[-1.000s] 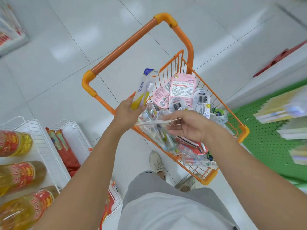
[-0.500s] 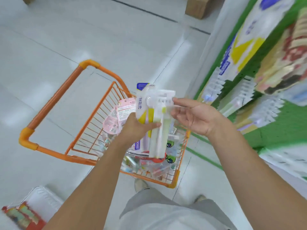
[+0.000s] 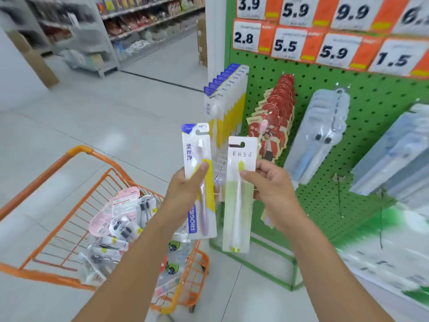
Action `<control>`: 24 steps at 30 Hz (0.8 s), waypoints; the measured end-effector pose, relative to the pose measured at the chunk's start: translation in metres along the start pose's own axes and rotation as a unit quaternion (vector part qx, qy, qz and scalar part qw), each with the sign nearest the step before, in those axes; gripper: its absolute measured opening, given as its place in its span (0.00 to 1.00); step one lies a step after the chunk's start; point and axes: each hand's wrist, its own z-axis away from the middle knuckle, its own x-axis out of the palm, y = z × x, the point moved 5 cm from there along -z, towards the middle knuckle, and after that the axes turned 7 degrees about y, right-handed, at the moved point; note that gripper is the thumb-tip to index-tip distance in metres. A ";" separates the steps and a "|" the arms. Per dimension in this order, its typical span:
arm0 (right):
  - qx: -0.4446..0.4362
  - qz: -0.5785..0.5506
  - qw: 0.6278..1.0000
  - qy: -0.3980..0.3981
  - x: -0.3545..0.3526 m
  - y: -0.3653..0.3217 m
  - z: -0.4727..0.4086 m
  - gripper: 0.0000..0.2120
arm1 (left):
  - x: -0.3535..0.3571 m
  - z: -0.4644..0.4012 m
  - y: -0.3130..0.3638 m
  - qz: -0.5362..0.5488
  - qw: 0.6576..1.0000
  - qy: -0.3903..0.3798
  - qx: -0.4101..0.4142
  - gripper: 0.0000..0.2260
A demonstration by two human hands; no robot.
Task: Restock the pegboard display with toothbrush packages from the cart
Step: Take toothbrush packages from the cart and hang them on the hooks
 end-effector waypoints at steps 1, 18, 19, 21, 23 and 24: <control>-0.007 0.003 1.000 0.000 -0.005 -0.004 -0.002 0.08 | 0.007 0.000 0.008 -0.003 1.000 0.002 0.023 0.11; -0.027 -0.003 0.999 0.042 0.019 -0.025 -0.019 0.10 | 0.015 -0.082 0.055 -0.091 0.984 -0.107 0.114 0.09; -0.025 -0.005 0.999 0.047 0.020 -0.023 -0.020 0.10 | 0.016 -0.086 0.056 -0.094 0.981 -0.122 0.117 0.10; -0.020 -0.007 0.998 0.057 0.021 -0.021 -0.021 0.10 | 0.018 -0.096 0.057 -0.101 0.977 -0.143 0.119 0.13; -0.016 -0.004 0.998 0.062 0.023 -0.018 -0.021 0.10 | 0.019 -0.106 0.055 -0.103 0.977 -0.149 0.114 0.15; -0.012 -0.003 0.998 0.065 0.024 -0.015 -0.021 0.10 | 0.019 -0.111 0.054 -0.105 0.977 -0.151 0.109 0.15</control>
